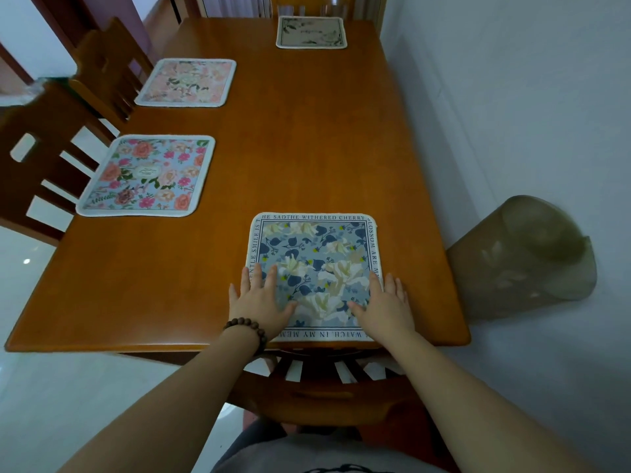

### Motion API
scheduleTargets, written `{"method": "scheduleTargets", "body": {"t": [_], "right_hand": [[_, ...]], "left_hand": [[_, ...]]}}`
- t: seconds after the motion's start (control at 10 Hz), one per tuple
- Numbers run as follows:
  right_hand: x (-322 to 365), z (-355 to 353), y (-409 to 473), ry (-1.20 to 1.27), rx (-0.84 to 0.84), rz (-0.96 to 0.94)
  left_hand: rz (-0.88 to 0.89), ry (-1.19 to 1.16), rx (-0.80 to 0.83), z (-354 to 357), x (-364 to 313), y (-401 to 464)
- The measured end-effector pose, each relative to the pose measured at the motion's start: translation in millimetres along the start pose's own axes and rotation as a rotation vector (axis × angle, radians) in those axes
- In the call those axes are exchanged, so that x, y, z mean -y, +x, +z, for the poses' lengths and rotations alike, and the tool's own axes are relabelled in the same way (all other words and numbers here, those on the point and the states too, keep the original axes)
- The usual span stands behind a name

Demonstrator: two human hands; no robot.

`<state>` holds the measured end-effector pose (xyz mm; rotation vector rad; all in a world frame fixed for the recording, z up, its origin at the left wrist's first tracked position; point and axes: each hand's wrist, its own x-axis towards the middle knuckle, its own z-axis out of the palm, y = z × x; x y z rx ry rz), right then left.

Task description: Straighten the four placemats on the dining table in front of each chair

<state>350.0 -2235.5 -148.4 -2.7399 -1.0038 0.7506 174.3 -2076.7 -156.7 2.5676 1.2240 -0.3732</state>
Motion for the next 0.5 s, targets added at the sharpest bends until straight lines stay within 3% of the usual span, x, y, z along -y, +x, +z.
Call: {"method": "scheduleTargets", "body": {"t": [0.5], "right_hand": [[13.0,-2.5,-62.6,-0.007,-0.157,-0.064]], "left_hand": [[0.057,-0.038,-0.104,-22.5,5.6,-65.2]]}}
